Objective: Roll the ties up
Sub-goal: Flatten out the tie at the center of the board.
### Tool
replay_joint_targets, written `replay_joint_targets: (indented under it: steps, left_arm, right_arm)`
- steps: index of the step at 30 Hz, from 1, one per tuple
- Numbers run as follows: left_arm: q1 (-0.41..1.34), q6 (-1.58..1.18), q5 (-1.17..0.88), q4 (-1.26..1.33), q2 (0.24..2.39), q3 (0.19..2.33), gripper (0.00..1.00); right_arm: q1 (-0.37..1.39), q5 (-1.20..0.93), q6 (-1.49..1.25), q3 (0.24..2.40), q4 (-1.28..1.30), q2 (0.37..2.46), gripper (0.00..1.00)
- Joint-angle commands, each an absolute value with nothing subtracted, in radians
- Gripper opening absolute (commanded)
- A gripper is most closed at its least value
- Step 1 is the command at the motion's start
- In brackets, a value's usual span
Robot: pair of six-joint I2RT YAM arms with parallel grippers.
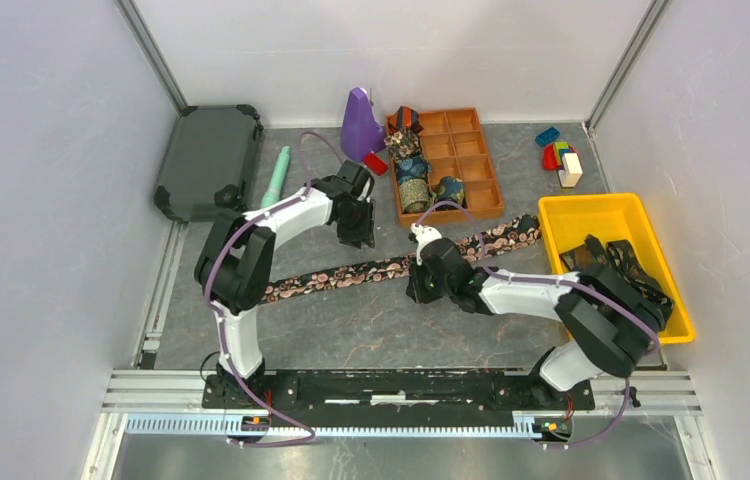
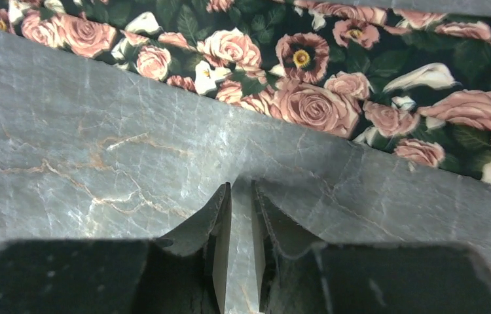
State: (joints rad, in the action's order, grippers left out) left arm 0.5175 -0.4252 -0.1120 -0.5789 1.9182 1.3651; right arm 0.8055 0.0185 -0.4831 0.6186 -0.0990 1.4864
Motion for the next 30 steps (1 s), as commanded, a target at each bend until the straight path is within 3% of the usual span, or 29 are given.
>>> replay_joint_targets:
  steps: [1,20,30]
  left_arm:
    - [0.537,-0.365,-0.141,-0.625,1.949,1.390,0.43]
    - [0.621,-0.436,-0.161,-0.623,1.829,1.226,0.37]
    - [0.621,-0.475,0.034,-0.669,1.769,1.246,0.38]
  right_arm:
    - [0.813,0.014,-0.530,0.680,-0.199,1.577,0.23]
    - [0.767,0.077,-0.445,0.809,-0.130,1.723,0.22]
    - [0.768,-0.048,-0.350,0.762,-0.096,1.627,0.22]
